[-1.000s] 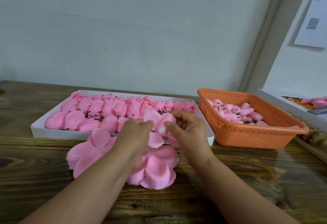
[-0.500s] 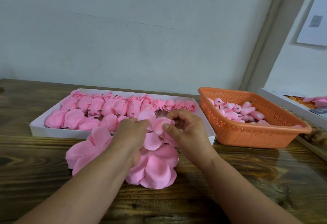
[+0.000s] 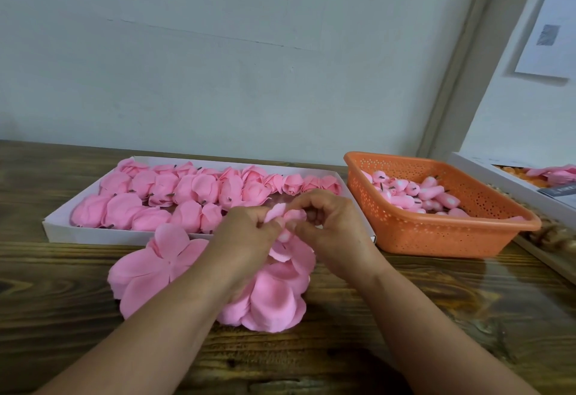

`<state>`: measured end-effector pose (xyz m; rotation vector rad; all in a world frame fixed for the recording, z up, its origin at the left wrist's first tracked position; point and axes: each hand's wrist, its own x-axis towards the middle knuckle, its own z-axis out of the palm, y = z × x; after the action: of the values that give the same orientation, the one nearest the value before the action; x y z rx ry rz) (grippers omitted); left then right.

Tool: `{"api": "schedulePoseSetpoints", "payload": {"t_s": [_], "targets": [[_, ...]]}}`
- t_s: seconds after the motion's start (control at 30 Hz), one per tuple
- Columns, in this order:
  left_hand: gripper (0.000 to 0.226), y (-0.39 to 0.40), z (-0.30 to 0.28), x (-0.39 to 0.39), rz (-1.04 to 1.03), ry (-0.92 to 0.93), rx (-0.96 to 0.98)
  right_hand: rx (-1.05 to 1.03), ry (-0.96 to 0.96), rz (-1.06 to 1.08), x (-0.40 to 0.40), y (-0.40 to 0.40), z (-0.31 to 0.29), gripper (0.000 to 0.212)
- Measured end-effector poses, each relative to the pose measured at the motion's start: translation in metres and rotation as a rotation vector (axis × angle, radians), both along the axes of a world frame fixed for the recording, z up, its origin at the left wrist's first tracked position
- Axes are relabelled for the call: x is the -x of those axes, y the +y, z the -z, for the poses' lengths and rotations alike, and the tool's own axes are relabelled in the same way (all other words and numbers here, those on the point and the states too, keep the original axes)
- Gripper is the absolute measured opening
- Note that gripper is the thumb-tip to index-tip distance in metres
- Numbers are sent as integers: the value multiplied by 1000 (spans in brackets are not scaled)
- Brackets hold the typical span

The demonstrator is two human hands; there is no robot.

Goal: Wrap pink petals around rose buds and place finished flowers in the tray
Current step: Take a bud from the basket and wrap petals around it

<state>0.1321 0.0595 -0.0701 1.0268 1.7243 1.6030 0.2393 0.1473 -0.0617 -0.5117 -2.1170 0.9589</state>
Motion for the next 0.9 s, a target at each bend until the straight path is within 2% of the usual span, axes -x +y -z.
{"api": "schedulePoseSetpoints", "payload": {"t_s": [0.1,0.23,0.37,0.43,0.6,0.73,0.83,0.9], "targets": [[34,-3,-2,1,11,159,57,16,-25,-17,-1,1,-1,37],[29,-4,-4,4,58,262,125,-40,-70,-21,-1,-1,-1,33],[28,-4,-6,7,96,249,144,29,-64,-49,-2,0,-3,35],[29,-5,-6,6,111,230,145,72,-54,-64,-3,1,-3,30],[24,-6,-11,5,131,101,121,150,-46,-78,-4,2,-3,20],[26,-4,-11,5,176,-236,106,221,-16,-129,-7,5,-5,21],[41,-2,-6,8,181,-276,128,245,-30,-174,-8,6,-6,28],[37,1,-5,9,149,-303,112,274,-18,-170,-8,8,-5,21]]}}
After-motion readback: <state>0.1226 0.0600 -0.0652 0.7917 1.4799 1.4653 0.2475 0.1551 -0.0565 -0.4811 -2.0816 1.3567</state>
